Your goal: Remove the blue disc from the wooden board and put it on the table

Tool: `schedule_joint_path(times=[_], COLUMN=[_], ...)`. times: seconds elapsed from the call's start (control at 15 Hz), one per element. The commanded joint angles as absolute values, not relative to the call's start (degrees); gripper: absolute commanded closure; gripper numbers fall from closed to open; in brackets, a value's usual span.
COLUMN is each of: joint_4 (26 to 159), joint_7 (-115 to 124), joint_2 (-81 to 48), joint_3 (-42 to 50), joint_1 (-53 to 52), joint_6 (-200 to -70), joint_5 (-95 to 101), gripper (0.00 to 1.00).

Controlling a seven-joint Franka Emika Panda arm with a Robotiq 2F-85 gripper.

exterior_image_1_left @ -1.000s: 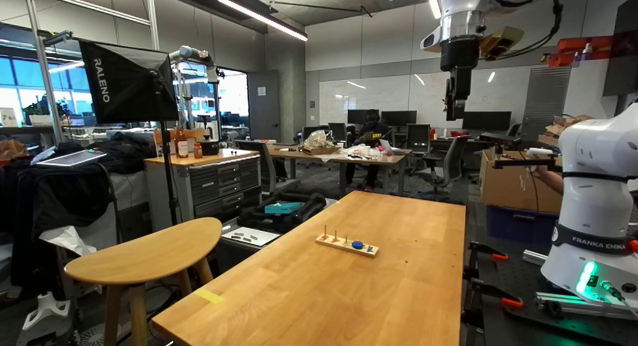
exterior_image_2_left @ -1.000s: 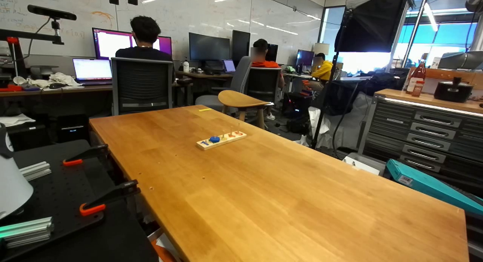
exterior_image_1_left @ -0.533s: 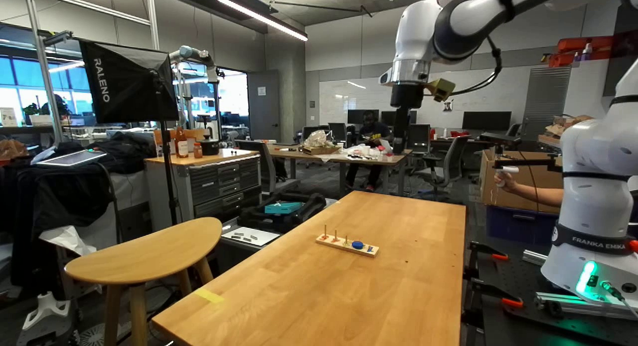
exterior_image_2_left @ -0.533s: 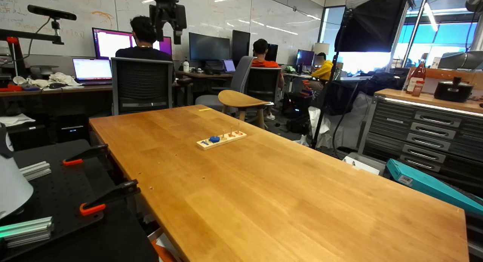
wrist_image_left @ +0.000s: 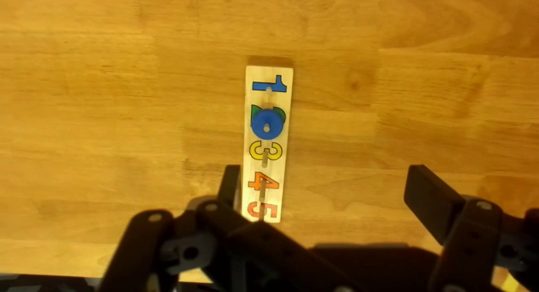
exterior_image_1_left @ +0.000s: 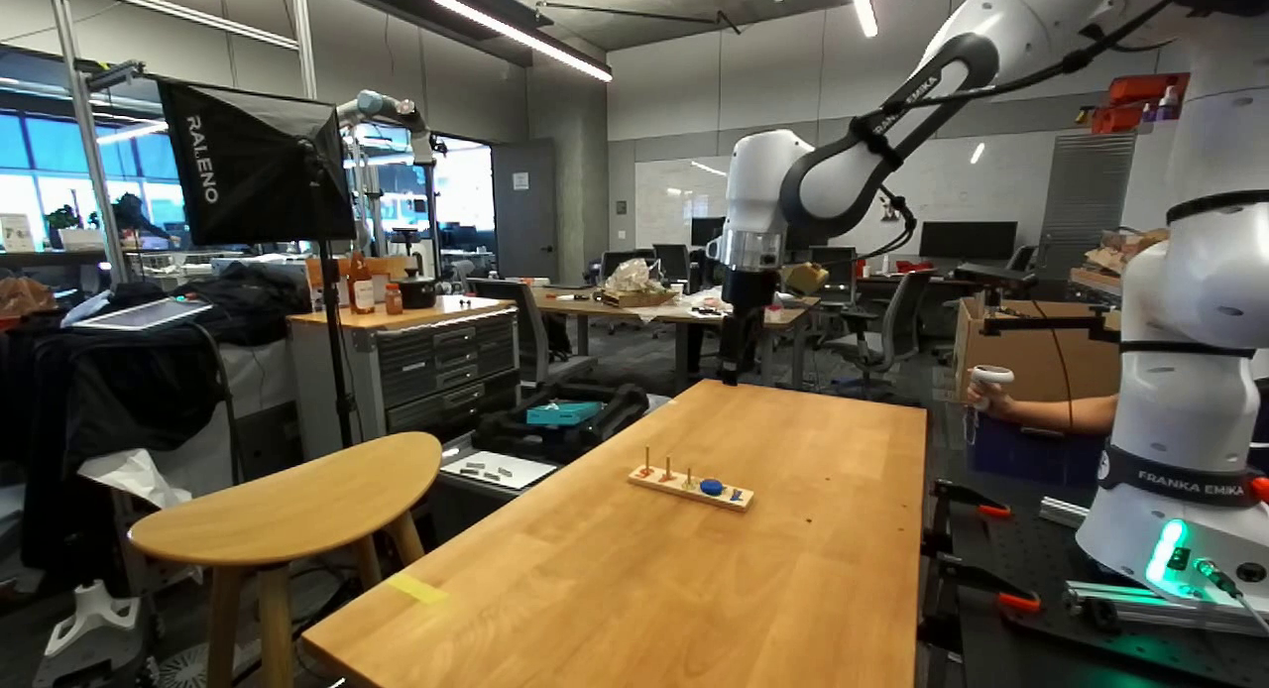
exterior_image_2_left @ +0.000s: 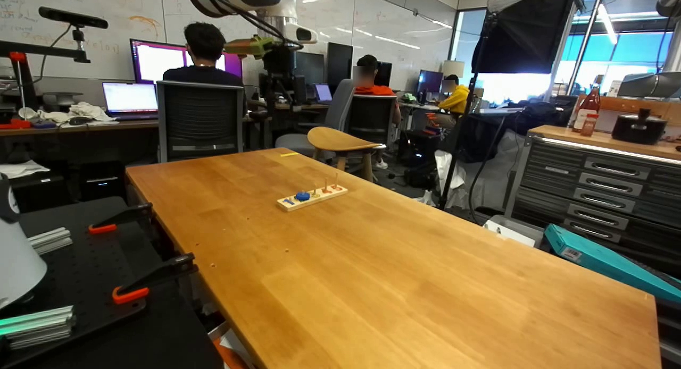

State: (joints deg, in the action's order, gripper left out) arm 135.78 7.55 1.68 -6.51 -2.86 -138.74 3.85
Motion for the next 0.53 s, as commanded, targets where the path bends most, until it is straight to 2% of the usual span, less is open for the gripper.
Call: schedule_joint_path(times=[0.0,0.47], joint_4=[133.1,130.7], joint_7=[11.0,13.2], joint_2=[-5.3,-16.2], joint_3=[-4.9,-1.7], joint_1=[-2.9,-4.0], joint_6=[-143.4,-152.6], joint_5=[7.4,6.8], gripper=[0.00,0.00])
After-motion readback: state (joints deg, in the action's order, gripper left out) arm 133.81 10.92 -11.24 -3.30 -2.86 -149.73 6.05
